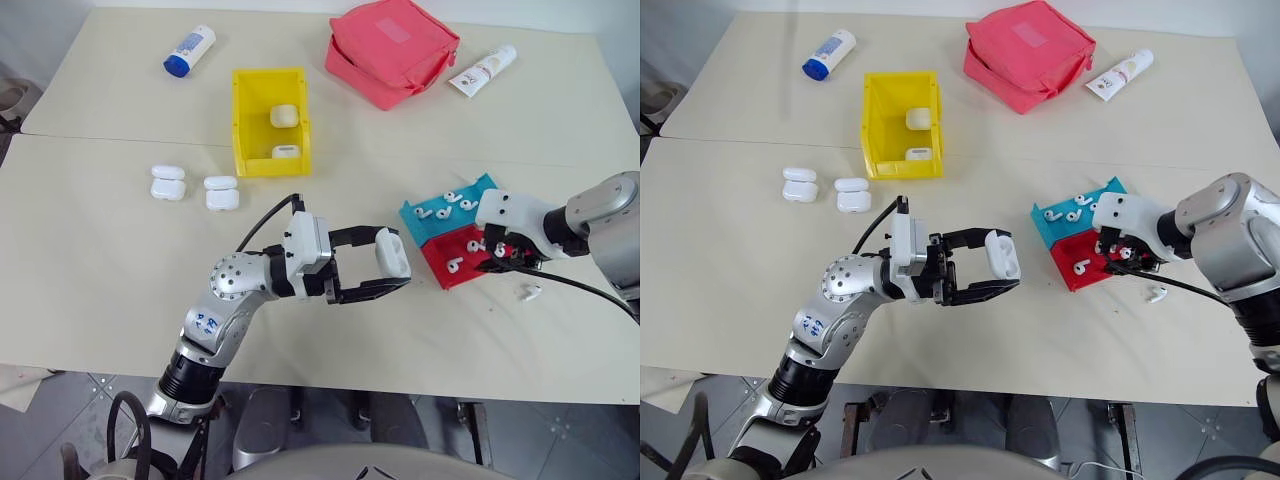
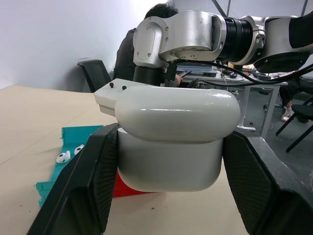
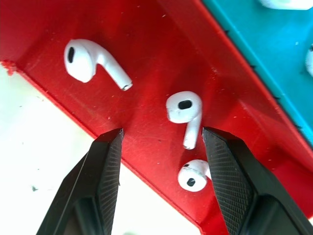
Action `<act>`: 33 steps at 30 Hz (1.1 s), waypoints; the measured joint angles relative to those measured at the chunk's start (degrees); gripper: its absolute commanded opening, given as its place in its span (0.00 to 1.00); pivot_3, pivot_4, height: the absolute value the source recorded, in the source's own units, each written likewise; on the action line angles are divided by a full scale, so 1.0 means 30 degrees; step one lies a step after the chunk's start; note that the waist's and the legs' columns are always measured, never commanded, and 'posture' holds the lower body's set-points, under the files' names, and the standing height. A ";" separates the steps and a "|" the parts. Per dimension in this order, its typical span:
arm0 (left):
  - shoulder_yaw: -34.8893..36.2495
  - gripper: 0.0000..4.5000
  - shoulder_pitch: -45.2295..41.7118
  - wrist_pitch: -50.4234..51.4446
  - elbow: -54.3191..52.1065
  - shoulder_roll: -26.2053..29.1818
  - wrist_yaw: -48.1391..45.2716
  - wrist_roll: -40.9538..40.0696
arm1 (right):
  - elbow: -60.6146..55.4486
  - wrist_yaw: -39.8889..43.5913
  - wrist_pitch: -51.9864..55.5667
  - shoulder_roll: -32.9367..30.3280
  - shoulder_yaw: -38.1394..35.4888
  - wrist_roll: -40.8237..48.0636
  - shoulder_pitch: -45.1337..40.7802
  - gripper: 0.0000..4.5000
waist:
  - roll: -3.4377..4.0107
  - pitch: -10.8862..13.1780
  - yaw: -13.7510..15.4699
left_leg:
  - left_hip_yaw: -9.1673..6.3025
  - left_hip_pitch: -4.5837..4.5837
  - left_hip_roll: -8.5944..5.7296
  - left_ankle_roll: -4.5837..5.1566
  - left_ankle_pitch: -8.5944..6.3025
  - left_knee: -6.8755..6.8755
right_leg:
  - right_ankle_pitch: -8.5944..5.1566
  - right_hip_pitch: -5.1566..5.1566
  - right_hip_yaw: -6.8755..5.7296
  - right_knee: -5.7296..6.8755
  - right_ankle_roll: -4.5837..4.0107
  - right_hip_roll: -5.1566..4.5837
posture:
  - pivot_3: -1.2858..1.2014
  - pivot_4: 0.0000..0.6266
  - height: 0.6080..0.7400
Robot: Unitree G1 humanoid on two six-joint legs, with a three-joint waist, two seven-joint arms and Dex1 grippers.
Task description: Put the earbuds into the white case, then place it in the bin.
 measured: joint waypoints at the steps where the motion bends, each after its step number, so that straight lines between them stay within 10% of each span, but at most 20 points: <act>1: 0.0000 0.62 0.0000 0.0000 0.0003 0.0002 -0.0009 0.0000 | -0.0021 -0.0055 0.0000 0.0016 0.0000 0.0002 -0.0008 0.59 | 0.0000 0.0000 0.0006 | -0.0002 0.0000 0.0000 0.0000 0.0000 0.0000 | 0.0000 0.0000 0.0000 0.0000 0.0000 -0.0001 | 0.52 0.24 1.00; 33: 0.0004 0.62 0.0083 -0.0015 0.0008 0.0074 0.0001 0.0033 | 0.1014 -0.0347 -0.0442 0.0966 0.0583 -0.0392 -0.1238 0.59 | 0.0001 0.0000 -0.0011 | 0.0000 0.0000 0.0002 0.0000 0.0000 0.0001 | 0.0000 -0.0001 -0.0001 0.0002 0.0000 0.0004 | 0.52 0.24 1.00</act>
